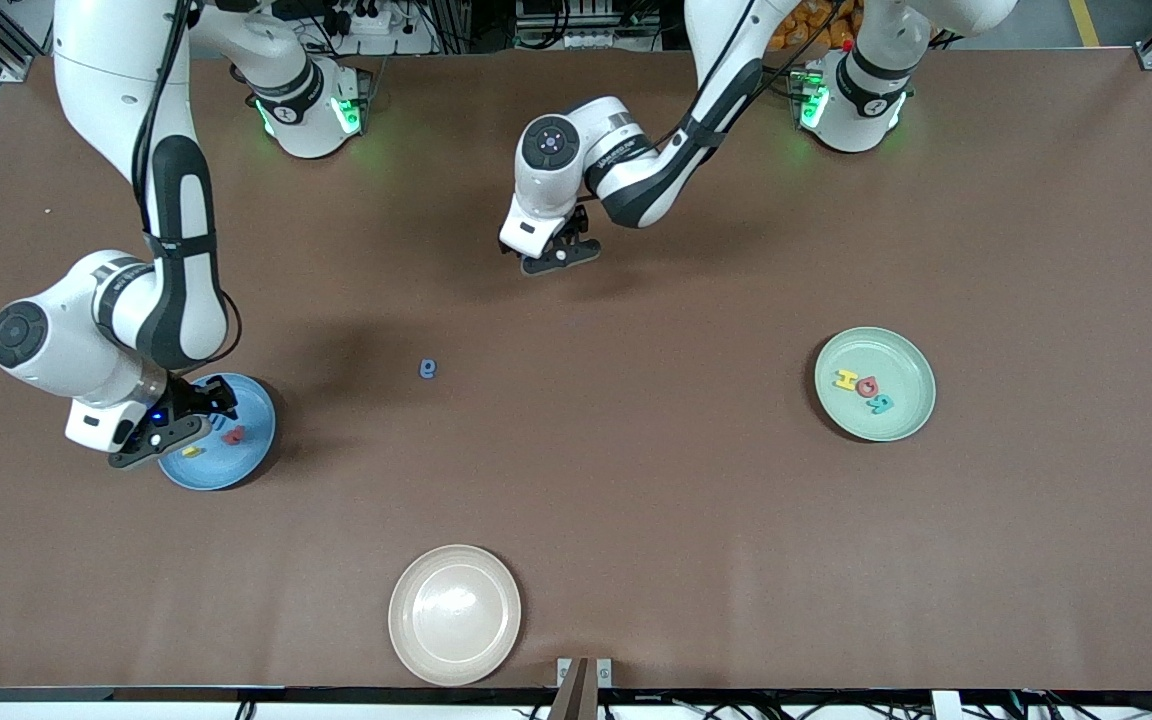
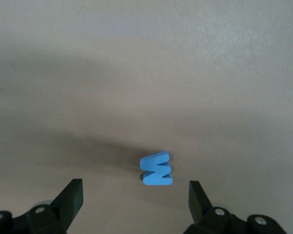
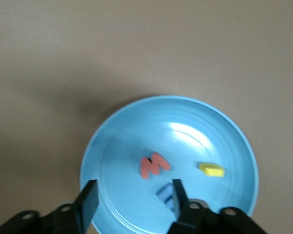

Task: Sort upper and lower case letters into plates

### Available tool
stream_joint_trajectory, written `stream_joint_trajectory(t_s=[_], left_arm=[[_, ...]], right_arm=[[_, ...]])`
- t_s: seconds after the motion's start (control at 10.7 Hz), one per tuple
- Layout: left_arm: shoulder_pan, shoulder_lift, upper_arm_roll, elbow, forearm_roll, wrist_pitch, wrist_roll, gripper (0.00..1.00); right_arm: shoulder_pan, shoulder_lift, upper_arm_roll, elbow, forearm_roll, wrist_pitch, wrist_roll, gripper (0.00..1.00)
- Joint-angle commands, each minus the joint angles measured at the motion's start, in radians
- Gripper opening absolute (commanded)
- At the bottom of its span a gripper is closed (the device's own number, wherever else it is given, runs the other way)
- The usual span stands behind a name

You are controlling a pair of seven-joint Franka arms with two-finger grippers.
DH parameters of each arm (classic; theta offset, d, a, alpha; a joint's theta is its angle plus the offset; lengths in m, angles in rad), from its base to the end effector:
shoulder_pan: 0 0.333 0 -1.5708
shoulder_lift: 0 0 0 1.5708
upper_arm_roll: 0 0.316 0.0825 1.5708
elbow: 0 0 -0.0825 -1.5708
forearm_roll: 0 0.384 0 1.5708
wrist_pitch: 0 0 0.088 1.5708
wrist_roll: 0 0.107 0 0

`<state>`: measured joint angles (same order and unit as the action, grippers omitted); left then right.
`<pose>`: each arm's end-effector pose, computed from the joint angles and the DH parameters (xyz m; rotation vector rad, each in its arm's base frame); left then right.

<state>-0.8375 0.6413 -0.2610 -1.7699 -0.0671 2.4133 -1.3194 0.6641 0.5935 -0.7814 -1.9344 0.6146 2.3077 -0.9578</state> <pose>0.3141 -0.5843 0.2115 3.0009 0.4878 -0.2741 0.6172 -0.0368 0.2525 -3.0152 -0.7733 -0.0527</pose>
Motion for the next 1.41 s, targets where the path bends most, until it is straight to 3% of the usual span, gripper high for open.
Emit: stream_joint_trajectory(t_s=[0.0, 0.38, 0.84, 1.22, 1.31], left_arm=[[-0.023, 0.072, 0.002, 0.087, 0.044, 0.003, -0.061, 0.94], [-0.029, 0.095, 0.002, 0.093, 0.075, 0.003, -0.075, 0.82], [-0.048, 0.115, 0.002, 0.084, 0.075, 0.053, -0.087, 0.79], [-0.046, 0.123, 0.002, 0.082, 0.112, 0.059, -0.107, 0.67], [-0.045, 0.123, 0.002, 0.079, 0.113, 0.059, -0.107, 0.56]], right_arm=[[0.008, 0.014, 0.062, 0.060, 0.017, -0.013, -0.010, 1.00], [0.077, 0.011, 0.088, 0.071, 0.024, -0.030, 0.034, 1.00], [0.244, 0.011, 0.090, 0.052, 0.022, -0.028, 0.439, 1.00], [0.281, 0.009, 0.090, 0.014, 0.022, -0.027, 0.537, 1.00], [0.281, 0.009, 0.093, 0.011, 0.022, -0.022, 0.556, 1.00]])
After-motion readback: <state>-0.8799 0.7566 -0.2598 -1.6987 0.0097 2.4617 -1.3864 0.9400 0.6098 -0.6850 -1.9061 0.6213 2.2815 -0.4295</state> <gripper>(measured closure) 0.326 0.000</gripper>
